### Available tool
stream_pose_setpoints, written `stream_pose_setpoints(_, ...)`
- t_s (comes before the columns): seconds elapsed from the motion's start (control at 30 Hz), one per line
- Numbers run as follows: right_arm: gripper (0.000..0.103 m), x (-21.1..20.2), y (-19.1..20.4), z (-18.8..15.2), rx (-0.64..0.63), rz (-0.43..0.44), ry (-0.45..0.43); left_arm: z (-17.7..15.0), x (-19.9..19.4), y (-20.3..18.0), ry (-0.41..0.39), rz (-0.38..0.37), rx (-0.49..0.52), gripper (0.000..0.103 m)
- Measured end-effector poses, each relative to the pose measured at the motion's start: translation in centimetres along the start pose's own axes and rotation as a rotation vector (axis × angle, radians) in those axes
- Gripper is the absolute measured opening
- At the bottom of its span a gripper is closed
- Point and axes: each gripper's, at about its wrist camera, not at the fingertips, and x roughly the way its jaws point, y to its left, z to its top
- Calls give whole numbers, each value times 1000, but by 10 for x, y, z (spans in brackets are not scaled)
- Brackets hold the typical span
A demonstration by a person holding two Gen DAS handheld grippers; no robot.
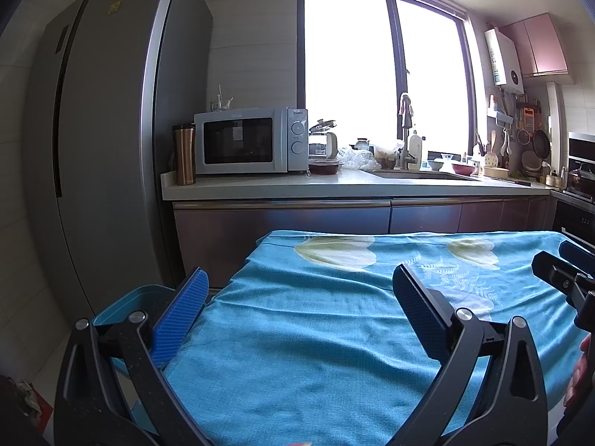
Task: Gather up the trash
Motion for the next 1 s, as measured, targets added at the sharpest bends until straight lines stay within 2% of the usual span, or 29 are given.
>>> stream_pose_setpoints(1.0, 96, 5, -4, -2, 4, -3, 10, -5, 7, -4, 12, -3, 6, 97)
